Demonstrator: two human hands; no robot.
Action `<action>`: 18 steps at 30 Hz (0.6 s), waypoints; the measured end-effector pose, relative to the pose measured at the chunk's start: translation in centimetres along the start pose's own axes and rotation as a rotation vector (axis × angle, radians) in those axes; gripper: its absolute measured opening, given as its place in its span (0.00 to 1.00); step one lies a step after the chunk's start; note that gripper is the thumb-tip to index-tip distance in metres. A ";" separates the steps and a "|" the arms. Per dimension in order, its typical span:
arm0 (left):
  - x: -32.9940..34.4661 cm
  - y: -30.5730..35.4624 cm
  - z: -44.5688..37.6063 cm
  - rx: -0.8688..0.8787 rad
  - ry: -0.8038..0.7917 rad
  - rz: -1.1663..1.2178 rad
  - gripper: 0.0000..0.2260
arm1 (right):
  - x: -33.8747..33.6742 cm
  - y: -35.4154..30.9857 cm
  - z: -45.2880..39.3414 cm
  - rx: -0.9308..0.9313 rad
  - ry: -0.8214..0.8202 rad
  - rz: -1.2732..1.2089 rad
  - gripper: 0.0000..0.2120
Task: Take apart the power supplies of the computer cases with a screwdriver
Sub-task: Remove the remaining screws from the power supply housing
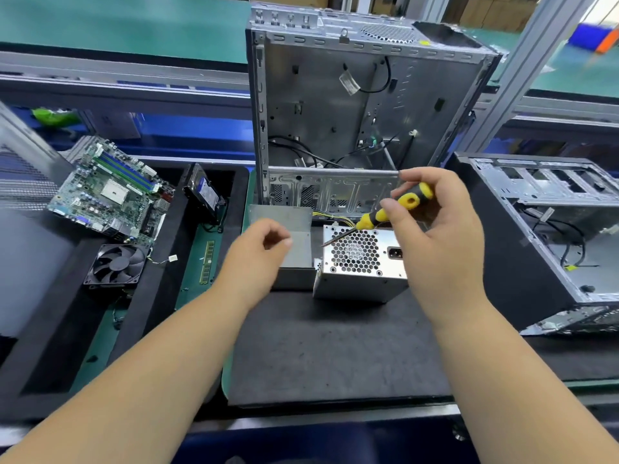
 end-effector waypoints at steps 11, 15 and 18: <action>-10.2 -12.1 0.7 -0.347 0.020 -0.469 0.08 | 6.1 1.0 0.0 0.191 -0.010 -0.316 0.13; -11.3 -14.0 0.9 -0.376 -0.006 -0.479 0.08 | 9.0 0.7 -0.2 0.199 -0.053 -0.330 0.10; -12.0 -15.0 0.5 -0.377 -0.033 -0.506 0.04 | 10.3 0.4 -0.6 0.175 -0.060 -0.286 0.11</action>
Point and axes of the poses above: each hand's wrist, its own z-axis away from the middle knuckle, its own x-axis out of the palm, y = z × x, the point moved 5 cm from there along -z, towards the middle knuckle, and after that the axes turned 7 degrees about -z, right-handed, at the moved point
